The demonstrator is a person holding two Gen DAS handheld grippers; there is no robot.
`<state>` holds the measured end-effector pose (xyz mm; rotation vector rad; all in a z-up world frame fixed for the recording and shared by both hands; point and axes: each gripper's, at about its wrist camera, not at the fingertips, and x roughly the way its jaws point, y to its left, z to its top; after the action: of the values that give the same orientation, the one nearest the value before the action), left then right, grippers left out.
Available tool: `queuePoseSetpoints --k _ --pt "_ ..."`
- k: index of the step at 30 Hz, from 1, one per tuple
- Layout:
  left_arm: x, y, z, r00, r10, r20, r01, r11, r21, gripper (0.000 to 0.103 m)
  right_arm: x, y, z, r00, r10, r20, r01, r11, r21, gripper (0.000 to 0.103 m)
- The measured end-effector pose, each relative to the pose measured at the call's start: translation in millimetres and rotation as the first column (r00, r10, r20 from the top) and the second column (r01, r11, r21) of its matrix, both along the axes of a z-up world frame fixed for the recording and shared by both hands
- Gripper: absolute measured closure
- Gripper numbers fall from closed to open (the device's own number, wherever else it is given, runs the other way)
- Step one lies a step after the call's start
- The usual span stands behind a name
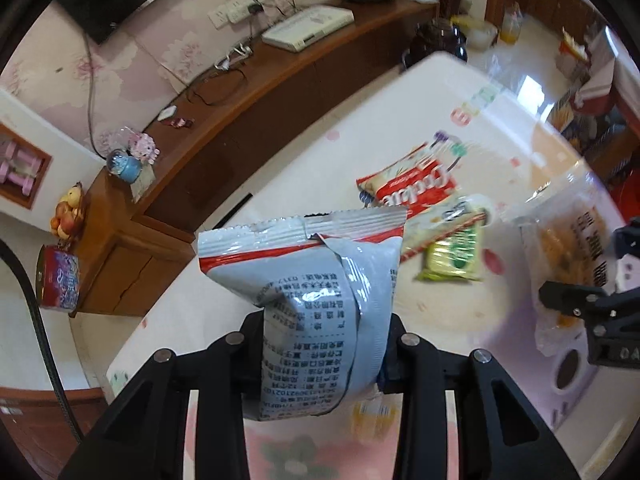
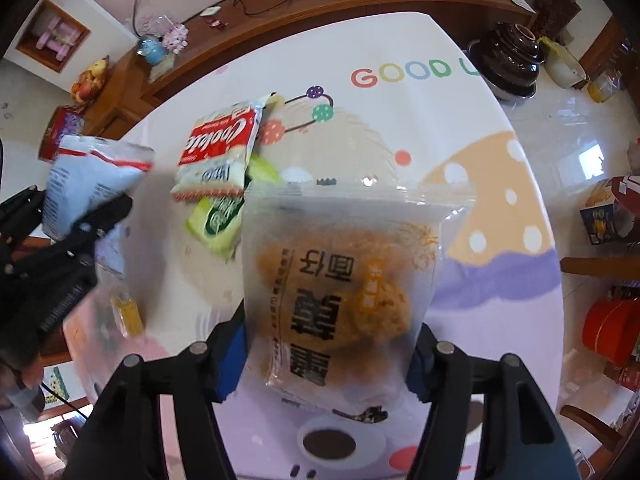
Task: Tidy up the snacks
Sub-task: 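Grasp the white printed chip bag with the left tool while the right grasps the puffed-rice bag, then carry both held bags over the white tray and open both tools to drop them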
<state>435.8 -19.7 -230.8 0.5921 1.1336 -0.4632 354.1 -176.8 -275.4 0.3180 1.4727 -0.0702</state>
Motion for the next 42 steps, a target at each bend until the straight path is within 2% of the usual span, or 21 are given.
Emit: queuePoseSetpoints --k 3,8,13,17,21,25,30,32,36,42 --pt "-28 15 40 0.999 0.020 0.048 -0.018 0.998 -0.052 0.068 -18 -6 18 0.999 -0.009 0.036 0.007 0.999 0.041 0.040" --pt "-84 39 103 0.992 0.074 0.104 -0.060 0.990 -0.130 0.068 -54 -4 65 0.991 0.005 0.137 -0.018 0.996 0.090 0.040" --pt "-155 57 152 0.984 0.135 0.116 -0.111 0.974 -0.199 0.068 -95 0 115 0.975 0.051 0.217 -0.080 0.988 0.130 0.040" --pt "-221 67 175 0.978 0.185 0.094 -0.156 0.953 -0.259 0.068 -139 2 160 0.954 0.108 0.280 -0.147 0.982 0.121 0.040" --pt "-282 72 181 0.968 0.243 0.068 -0.212 0.929 -0.303 0.068 -179 2 191 0.932 0.158 0.325 -0.202 0.974 0.105 0.040" --pt "-327 72 179 0.954 0.295 0.054 -0.262 0.908 -0.327 0.068 -220 7 213 0.905 0.216 0.366 -0.255 0.965 0.061 0.040" --pt "-374 71 164 0.933 0.359 0.019 -0.329 0.875 -0.354 0.067 -261 17 223 0.877 0.277 0.393 -0.301 0.954 -0.001 0.039" --pt "-387 71 154 0.922 0.386 0.003 -0.360 0.862 -0.357 0.067 -274 20 220 0.875 0.288 0.389 -0.312 0.950 -0.002 0.039" --pt "-398 69 137 0.907 0.420 -0.011 -0.399 0.853 -0.338 0.067 -291 21 211 0.885 0.288 0.366 -0.311 0.950 0.005 0.039" --pt "-407 60 111 0.904 0.426 -0.043 -0.419 0.861 -0.287 0.067 -306 22 195 0.903 0.285 0.323 -0.303 0.953 0.006 0.039"
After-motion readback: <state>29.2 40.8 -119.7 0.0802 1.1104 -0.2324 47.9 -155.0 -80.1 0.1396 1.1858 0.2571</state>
